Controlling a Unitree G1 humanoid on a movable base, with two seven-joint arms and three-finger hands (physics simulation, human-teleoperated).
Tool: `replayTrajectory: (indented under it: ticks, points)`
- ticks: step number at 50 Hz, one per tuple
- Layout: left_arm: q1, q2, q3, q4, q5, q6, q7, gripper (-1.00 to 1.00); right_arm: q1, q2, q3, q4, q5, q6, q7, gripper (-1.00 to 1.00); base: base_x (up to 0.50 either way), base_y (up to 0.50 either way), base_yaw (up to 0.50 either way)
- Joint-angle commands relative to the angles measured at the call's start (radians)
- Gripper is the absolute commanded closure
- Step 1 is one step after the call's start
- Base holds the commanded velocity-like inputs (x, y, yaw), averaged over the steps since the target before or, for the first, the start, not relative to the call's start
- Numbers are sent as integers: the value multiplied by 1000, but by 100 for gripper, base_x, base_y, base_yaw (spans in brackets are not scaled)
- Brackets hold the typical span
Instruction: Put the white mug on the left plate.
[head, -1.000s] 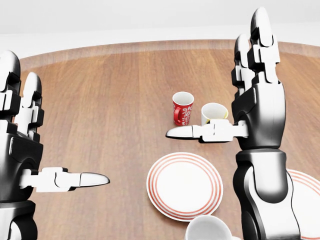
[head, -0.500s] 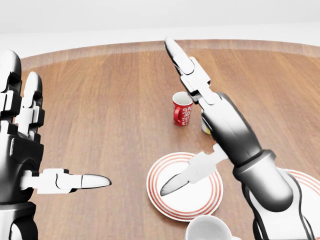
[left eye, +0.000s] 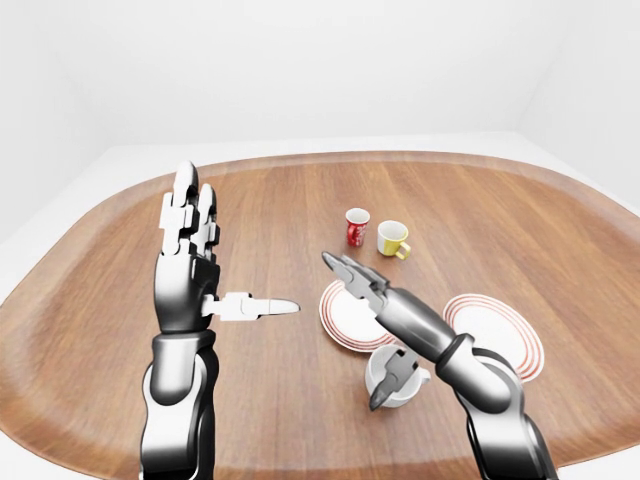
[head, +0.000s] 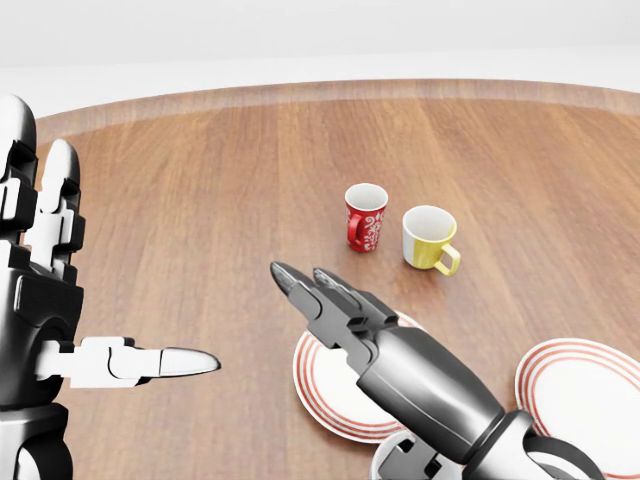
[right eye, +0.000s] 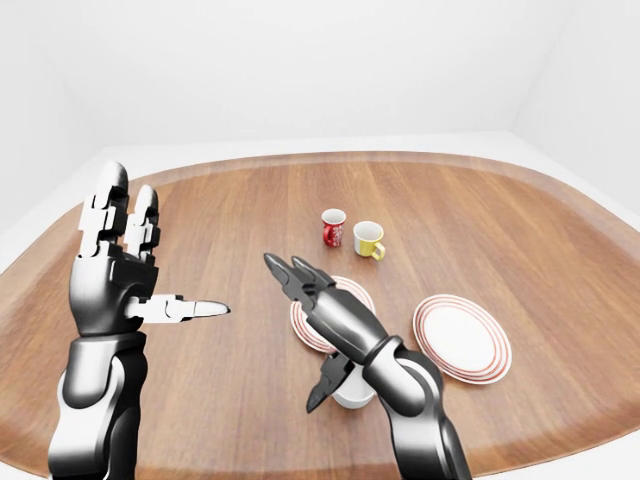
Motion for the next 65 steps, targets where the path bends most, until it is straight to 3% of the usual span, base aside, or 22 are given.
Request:
replayTrajectory:
  ticks: [1, 13, 44, 65]
  points:
    - [2, 0, -1, 2, 1, 0, 0, -100, 109, 21, 11, -66, -60, 0, 19, -100, 0, 0, 0]
    - [1, 0, -1, 3, 3, 0, 0, -100, 188, 20, 4, -70, -57, 0, -24, -100, 0, 0, 0]
    - [-9, 4, 8, -2, -3, 0, 0, -100, 270, 83, -71, 33, -379, 0, -160, -100, 0, 0, 0]
    - [-6, 3, 8, -8, -2, 0, 0, -100, 213, 95, -85, 107, -445, 0, -109, -100, 0, 0, 0]
